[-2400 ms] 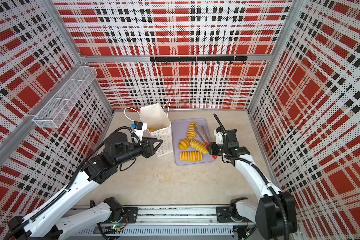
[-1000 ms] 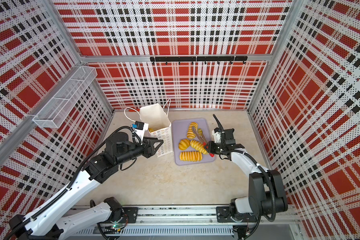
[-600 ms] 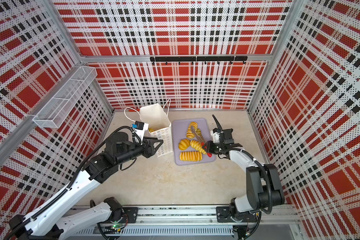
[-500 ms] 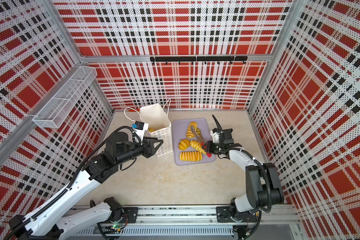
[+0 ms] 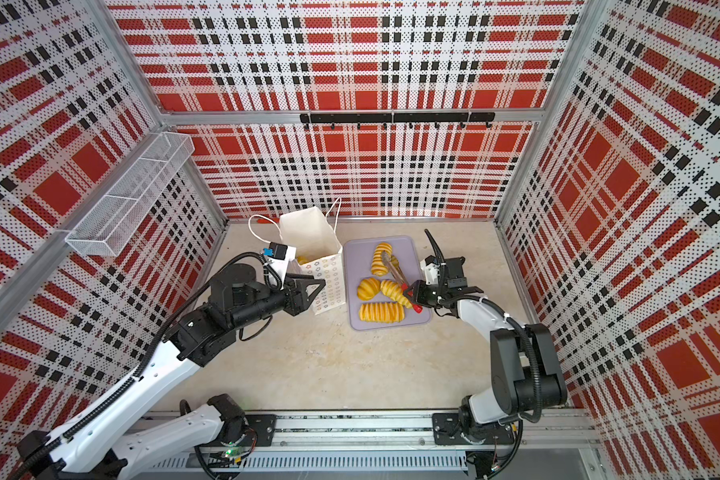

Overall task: Place the fake bread into the paper bag
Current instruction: 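Lift the striped roll high above the tray with the right tongs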

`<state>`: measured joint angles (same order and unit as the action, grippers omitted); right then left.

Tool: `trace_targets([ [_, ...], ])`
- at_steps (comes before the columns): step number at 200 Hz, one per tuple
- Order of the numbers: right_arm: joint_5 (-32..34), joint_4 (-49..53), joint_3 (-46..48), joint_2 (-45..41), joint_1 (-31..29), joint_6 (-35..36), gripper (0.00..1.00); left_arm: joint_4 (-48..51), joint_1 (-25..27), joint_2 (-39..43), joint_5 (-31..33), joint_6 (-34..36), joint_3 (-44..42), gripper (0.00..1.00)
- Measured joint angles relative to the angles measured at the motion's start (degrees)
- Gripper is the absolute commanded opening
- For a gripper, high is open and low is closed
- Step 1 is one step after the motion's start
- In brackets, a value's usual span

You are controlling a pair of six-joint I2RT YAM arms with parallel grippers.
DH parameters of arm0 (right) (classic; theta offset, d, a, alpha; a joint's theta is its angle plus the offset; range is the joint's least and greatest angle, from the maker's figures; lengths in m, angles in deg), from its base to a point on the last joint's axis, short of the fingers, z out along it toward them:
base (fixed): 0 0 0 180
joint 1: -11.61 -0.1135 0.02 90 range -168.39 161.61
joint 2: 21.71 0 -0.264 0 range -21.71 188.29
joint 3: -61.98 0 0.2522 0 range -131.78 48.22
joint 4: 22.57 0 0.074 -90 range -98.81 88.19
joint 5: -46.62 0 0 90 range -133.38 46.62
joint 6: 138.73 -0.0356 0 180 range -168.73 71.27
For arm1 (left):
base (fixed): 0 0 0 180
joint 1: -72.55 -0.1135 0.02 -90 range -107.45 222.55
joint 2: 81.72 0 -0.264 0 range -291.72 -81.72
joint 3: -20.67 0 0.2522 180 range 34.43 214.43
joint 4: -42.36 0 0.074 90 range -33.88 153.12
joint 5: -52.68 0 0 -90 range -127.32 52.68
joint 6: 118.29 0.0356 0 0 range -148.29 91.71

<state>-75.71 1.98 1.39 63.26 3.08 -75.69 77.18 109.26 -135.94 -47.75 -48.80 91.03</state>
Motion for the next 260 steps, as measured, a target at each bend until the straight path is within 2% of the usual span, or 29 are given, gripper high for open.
trace_targets([
  [32, -0.04, 0.04, 0.35, -3.3, 0.0, -0.28, 0.25, 0.02, -0.02, -0.04, -0.15, 0.0, 0.0, 0.51],
  [193, 0.02, 5.18, -0.13, -33.55, 0.0, -1.81, 0.24, -0.07, -0.04, -1.09, -0.46, -0.02, 0.2, 0.51],
  [260, -1.53, 4.92, -0.26, -40.11, 0.0, -2.89, 0.24, -1.14, -1.03, -1.42, -0.26, -0.02, 1.09, 0.51],
])
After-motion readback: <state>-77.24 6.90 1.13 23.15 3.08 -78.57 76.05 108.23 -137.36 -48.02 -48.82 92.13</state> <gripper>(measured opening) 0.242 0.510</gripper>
